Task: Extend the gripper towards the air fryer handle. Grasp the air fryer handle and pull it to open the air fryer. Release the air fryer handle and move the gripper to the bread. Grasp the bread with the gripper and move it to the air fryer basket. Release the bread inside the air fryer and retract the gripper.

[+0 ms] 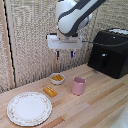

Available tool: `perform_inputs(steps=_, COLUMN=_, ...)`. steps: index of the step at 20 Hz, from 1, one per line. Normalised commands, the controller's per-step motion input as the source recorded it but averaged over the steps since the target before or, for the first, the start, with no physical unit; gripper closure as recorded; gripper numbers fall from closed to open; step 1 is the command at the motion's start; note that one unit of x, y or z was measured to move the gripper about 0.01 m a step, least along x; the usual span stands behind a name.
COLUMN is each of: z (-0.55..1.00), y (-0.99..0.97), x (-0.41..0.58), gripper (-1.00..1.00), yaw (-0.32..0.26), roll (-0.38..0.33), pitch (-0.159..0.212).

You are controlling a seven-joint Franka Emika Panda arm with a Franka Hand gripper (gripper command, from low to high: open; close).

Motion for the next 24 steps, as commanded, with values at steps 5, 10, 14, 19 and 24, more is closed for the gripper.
perform_inputs(steps=5, z=0.02, y=-0.01, x=0.14, gripper=-1.0, yaw=-0.194, roll=-0.359, pitch=-0.038)
perform_inputs(steps=10, z=0.0, y=-0.04, x=0.099, gripper=-1.0, yaw=-0.142, roll=-0.37, pitch=-0.115)
perform_inputs(steps=14, z=0.0, y=-0.05, x=0.0, gripper=-1.0, yaw=-0.075, roll=-0.375, pitch=-0.167)
perform_inputs(steps=19, z=0.0, y=-0.09, x=-0.041, gripper=-1.0, yaw=-0.024, roll=-0.375, pitch=-0.189)
perform_inputs(steps=24, z=-0.04, y=-0.37, x=-0.005, gripper=-1.0, yaw=0.039, roll=-0.344, pitch=-0.182)
